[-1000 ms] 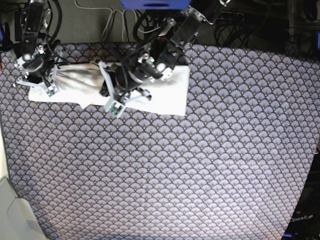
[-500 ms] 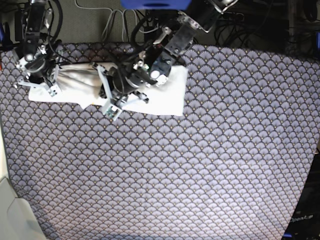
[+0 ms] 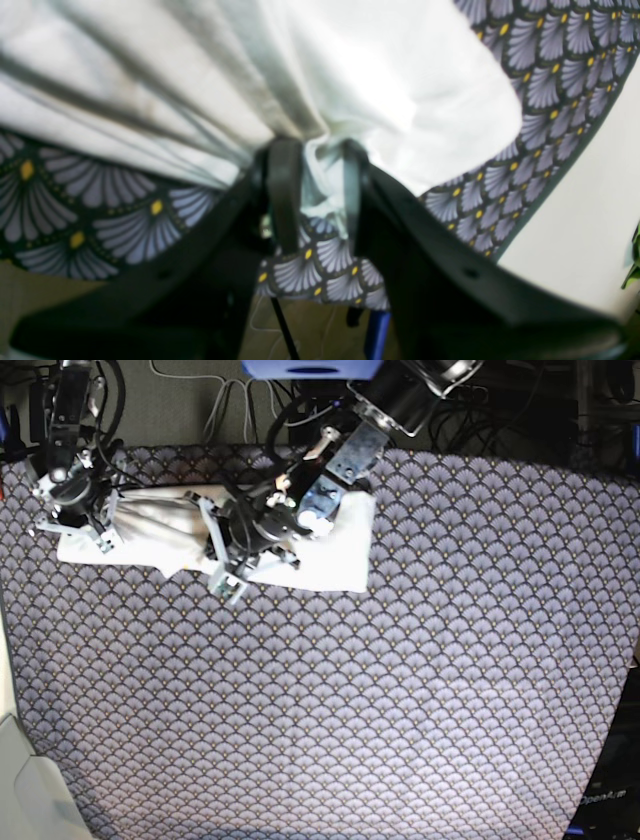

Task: Fold the T-shirt properly
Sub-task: 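Lower the folded end onto the strip's middle with the left gripper, then release the fold and press the folded shirt flat with the left gripper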

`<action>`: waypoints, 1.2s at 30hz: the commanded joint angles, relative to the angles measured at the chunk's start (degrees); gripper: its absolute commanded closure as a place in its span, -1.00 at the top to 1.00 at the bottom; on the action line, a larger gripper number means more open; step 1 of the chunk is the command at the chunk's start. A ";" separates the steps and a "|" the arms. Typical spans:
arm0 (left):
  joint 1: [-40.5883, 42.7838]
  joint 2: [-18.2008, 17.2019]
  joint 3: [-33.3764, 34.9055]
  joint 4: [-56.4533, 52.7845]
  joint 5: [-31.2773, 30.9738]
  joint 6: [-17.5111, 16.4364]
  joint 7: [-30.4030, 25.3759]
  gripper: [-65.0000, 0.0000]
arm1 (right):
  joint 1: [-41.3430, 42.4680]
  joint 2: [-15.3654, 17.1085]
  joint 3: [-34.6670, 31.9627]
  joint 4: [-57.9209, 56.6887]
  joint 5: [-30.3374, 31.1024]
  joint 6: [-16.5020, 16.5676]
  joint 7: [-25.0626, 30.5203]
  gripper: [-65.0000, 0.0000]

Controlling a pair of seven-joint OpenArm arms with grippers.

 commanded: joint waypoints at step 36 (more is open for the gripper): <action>-2.40 0.99 3.58 -1.92 -4.01 -0.67 -3.39 0.34 | -0.28 0.81 0.01 0.61 0.62 -0.21 0.17 -0.47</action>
